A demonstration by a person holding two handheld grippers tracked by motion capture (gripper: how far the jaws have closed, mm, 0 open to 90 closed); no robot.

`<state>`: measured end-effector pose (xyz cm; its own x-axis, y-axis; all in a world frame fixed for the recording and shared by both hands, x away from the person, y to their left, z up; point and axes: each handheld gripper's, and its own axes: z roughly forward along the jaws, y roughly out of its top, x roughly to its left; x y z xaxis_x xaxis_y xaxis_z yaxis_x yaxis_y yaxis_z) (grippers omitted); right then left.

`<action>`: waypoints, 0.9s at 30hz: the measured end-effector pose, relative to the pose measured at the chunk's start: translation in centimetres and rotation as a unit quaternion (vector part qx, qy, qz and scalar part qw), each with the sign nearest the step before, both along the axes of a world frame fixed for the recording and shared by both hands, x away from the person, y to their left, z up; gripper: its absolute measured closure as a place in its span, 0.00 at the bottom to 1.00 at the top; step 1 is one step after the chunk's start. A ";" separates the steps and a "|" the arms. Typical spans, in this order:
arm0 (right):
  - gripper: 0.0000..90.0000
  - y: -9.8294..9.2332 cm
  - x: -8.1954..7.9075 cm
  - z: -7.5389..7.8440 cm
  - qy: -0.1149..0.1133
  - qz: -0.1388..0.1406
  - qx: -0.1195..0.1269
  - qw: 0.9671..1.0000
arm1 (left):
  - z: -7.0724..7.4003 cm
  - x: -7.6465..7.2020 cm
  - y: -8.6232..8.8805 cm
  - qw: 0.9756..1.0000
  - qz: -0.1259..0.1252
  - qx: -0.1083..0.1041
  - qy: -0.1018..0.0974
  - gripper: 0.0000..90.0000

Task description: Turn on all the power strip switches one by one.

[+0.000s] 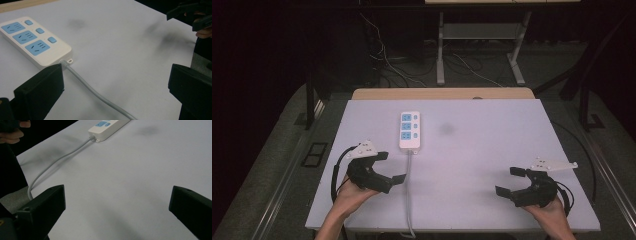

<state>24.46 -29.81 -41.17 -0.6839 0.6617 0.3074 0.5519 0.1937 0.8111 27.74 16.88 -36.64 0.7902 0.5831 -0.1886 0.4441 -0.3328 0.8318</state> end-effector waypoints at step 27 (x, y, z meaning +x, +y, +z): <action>0.00 0.0 0.0 -0.1 0.000 0.004 0.002 1.000 | 1.7 3.6 -1.0 0.999 -0.011 0.034 0.009 0.00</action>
